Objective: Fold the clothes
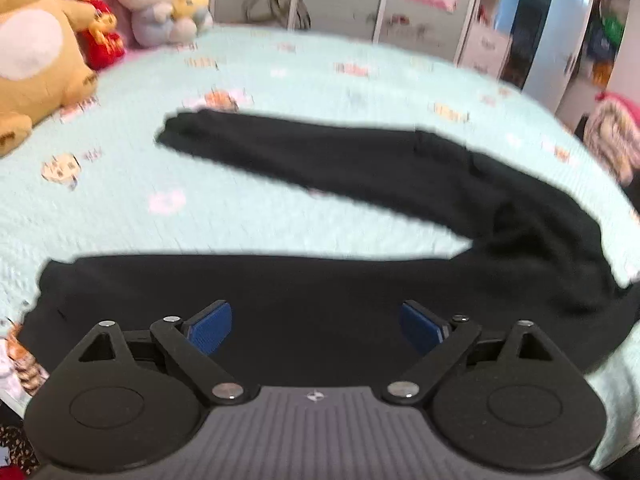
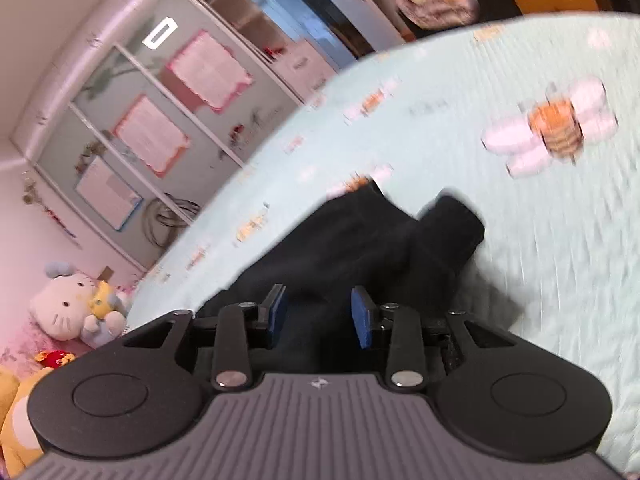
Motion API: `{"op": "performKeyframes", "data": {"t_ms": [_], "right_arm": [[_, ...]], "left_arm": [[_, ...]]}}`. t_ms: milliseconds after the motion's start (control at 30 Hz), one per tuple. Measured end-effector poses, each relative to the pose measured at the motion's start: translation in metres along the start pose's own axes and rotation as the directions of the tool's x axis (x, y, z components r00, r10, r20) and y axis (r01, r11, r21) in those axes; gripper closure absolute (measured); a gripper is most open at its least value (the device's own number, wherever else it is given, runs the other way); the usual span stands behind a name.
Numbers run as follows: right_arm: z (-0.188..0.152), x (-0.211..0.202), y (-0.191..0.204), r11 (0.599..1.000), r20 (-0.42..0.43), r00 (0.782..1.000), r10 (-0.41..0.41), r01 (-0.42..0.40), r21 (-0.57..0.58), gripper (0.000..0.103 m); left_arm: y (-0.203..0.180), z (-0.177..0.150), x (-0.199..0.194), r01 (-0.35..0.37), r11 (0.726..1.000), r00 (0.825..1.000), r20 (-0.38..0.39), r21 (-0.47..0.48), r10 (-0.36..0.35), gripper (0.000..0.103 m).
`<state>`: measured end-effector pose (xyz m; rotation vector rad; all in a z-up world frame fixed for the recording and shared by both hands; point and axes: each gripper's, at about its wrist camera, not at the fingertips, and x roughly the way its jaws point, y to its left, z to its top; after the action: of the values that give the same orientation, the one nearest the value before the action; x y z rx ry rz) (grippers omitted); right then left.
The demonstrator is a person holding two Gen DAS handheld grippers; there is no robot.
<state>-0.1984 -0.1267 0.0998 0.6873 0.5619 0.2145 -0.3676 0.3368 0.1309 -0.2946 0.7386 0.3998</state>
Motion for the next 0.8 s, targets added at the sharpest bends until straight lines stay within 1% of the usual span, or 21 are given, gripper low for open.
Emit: {"op": "performKeyframes", "data": {"t_ms": [67, 100, 167, 300, 433, 500, 567, 633, 700, 767, 800], "right_arm": [[-0.002, -0.004, 0.001, 1.0, -0.023, 0.999, -0.028, 0.028, -0.01, 0.043], [-0.006, -0.004, 0.0, 0.999, -0.046, 0.998, -0.047, 0.047, -0.012, 0.043], [-0.02, -0.002, -0.008, 0.998, -0.096, 0.994, -0.06, 0.062, 0.014, 0.043], [-0.059, 0.004, -0.021, 0.993, -0.191, 0.979, -0.078, 0.093, 0.073, 0.043], [-0.078, -0.003, -0.015, 0.993, -0.201, 0.979, -0.04, 0.061, 0.1, 0.043], [-0.086, -0.004, -0.01, 0.994, -0.208, 0.978, -0.024, 0.045, 0.095, 0.043], [-0.093, -0.007, -0.004, 0.998, -0.221, 0.975, -0.029, 0.042, 0.055, 0.043], [-0.098, -0.012, -0.004, 0.999, -0.219, 0.975, -0.029, 0.035, 0.02, 0.043], [-0.102, -0.01, -0.015, 0.998, -0.226, 0.974, -0.022, 0.034, 0.047, 0.043], [-0.104, -0.005, -0.027, 0.994, -0.245, 0.969, -0.015, 0.04, 0.097, 0.042], [-0.105, -0.004, -0.03, 0.992, -0.25, 0.968, -0.011, 0.041, 0.117, 0.043]], "left_arm": [[0.004, 0.001, -0.004, -0.003, 1.0, 1.0, -0.002, -0.014, 0.003, 0.007], [0.004, 0.0, -0.004, -0.003, 1.0, 1.0, -0.008, -0.013, 0.002, 0.007], [0.005, -0.004, -0.005, -0.002, 1.0, 1.0, -0.022, -0.01, 0.002, 0.007], [0.001, -0.01, -0.009, 0.008, 1.0, 1.0, -0.028, 0.003, -0.008, 0.007], [-0.004, -0.021, -0.009, 0.009, 0.999, 0.999, -0.042, 0.038, -0.008, 0.007], [-0.005, -0.027, -0.005, 0.023, 0.999, 0.998, -0.058, 0.046, -0.02, 0.007], [-0.005, -0.032, 0.0, 0.043, 0.999, 0.996, -0.073, 0.034, -0.04, 0.007], [-0.01, -0.035, 0.006, 0.048, 0.999, 0.996, -0.079, 0.025, -0.046, 0.007], [-0.016, -0.038, 0.012, 0.042, 0.999, 0.996, -0.084, 0.028, -0.04, 0.007], [-0.025, -0.04, 0.013, 0.023, 0.998, 0.996, -0.091, 0.057, -0.018, 0.007], [-0.028, -0.042, 0.012, 0.025, 0.997, 0.996, -0.092, 0.076, -0.018, 0.007]]}}
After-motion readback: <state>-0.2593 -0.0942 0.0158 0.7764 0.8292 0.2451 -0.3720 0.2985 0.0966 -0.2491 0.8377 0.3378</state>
